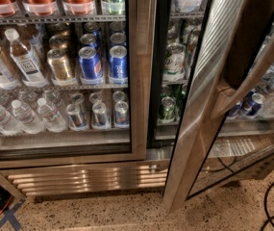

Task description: Open right fridge door

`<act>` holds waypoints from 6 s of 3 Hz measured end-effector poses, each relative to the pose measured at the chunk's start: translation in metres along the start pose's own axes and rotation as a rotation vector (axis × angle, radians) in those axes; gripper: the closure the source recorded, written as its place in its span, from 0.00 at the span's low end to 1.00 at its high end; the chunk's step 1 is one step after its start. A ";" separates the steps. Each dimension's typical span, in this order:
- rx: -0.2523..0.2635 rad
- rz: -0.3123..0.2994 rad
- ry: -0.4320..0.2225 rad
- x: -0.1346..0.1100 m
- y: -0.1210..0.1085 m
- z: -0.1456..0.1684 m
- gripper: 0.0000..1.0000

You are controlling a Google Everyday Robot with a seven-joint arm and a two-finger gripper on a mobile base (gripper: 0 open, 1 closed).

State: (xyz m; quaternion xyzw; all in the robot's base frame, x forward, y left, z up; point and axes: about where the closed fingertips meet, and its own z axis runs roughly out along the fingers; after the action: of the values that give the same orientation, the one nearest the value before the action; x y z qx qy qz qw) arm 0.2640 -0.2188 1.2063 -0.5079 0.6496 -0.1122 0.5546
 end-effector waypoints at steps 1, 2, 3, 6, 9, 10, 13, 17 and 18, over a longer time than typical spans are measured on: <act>0.000 0.000 0.000 0.000 0.000 0.000 0.06; 0.000 0.000 0.000 0.000 0.000 0.000 0.00; 0.000 0.000 0.000 0.000 0.000 0.000 0.00; 0.000 0.000 0.000 0.000 0.000 0.000 0.00; 0.000 0.000 0.000 0.000 0.000 0.000 0.00; 0.000 0.000 0.000 0.000 0.000 0.000 0.00; 0.000 0.000 0.000 0.000 0.000 0.000 0.31; 0.000 0.000 0.000 0.000 0.000 0.000 0.00; 0.091 0.103 -0.033 0.005 -0.017 -0.004 0.00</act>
Offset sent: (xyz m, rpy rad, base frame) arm 0.0000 0.0000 0.0000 0.0000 0.0000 0.0000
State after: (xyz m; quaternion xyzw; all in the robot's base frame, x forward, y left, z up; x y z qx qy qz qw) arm 0.2704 -0.2322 1.2171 -0.4497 0.6600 -0.1046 0.5926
